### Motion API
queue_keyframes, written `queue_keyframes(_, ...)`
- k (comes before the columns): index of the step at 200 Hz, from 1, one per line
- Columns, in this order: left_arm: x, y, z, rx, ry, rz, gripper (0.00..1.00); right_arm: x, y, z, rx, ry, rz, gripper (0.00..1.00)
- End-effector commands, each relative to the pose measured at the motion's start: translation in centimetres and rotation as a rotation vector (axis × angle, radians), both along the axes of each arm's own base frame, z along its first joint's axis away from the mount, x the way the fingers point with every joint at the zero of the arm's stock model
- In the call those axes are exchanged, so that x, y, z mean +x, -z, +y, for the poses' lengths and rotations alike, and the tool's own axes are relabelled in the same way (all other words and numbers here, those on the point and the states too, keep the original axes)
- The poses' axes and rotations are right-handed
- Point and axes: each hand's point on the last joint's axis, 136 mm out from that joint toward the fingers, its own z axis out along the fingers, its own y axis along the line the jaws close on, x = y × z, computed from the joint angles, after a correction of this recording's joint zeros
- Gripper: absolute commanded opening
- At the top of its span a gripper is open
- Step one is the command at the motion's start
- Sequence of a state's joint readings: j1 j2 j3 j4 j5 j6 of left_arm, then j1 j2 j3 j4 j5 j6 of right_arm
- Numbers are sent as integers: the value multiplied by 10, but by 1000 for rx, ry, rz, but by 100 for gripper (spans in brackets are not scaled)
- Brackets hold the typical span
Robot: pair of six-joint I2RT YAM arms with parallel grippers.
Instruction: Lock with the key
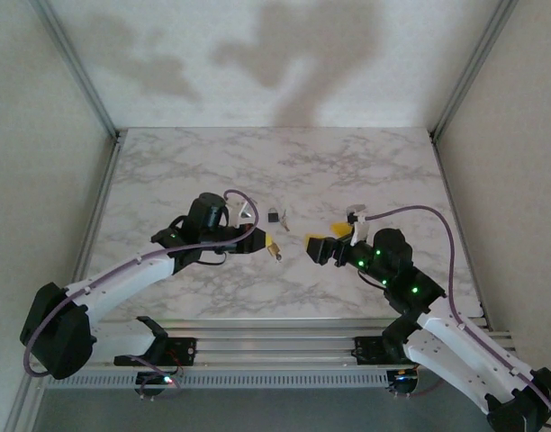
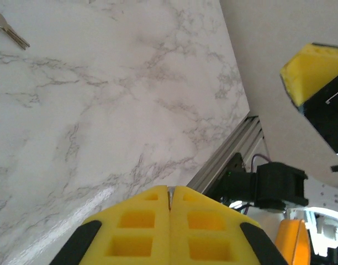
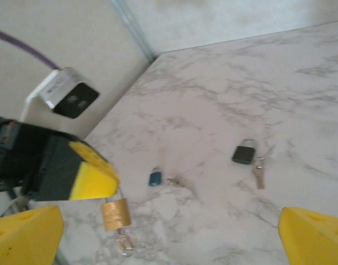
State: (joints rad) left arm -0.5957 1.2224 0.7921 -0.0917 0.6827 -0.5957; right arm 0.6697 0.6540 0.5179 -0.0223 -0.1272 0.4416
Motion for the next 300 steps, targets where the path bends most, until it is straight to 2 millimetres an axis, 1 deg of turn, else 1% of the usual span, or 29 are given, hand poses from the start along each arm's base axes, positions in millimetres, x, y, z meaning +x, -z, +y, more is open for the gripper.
queue_keyframes(1,17,-19,-4,-71,-62,-30,0,15,-1,-16,32,128,11,99)
queue_keyframes(38,30,-24,-9,-131,-113,-23,0,28,12,-27,47,207,101,99)
queue_keyframes(83,47,-24,-15,-178,-164,-8,0,39,26,-38,121,244,214,99)
queue_keyframes(105,55,-25,-19,-212,-181,-1,0,42,32,-38,169,237,263,98)
queue_keyframes(119,60,-24,-23,-229,-183,6,0,45,35,-39,193,237,291,96)
queue_keyframes(125,61,-21,-24,-230,-186,23,0,46,36,-40,204,236,301,95)
queue_keyframes(129,63,-26,-26,-251,-182,10,0,47,37,-40,213,237,310,94)
queue_keyframes(136,64,-27,-29,-267,-177,15,0,48,38,-41,230,234,317,93)
queue_keyframes(167,71,-23,-35,-289,-181,30,0,53,44,-47,268,254,352,87)
queue_keyframes(192,75,-19,-39,-299,-183,47,0,57,40,-49,303,255,358,85)
queue_keyframes(194,76,-19,-39,-301,-183,47,0,55,52,-50,293,262,382,85)
queue_keyframes(196,76,-18,-39,-300,-185,50,0,54,55,-50,291,263,388,85)
queue_keyframes(225,79,-14,-43,-319,-184,70,0,57,62,-50,311,265,424,82)
queue_keyframes(249,80,-12,-48,-334,-176,82,0,59,68,-49,328,260,452,78)
queue_keyframes(265,80,-12,-50,-340,-173,86,0,60,68,-48,337,250,458,68)
queue_keyframes(278,80,-12,-52,-345,-171,89,0,61,69,-47,348,246,464,64)
queue_keyframes(291,80,-13,-54,-352,-166,91,0,61,69,-45,358,233,464,56)
queue_keyframes(300,80,-12,-55,-355,-168,96,0,61,69,-42,369,216,468,53)
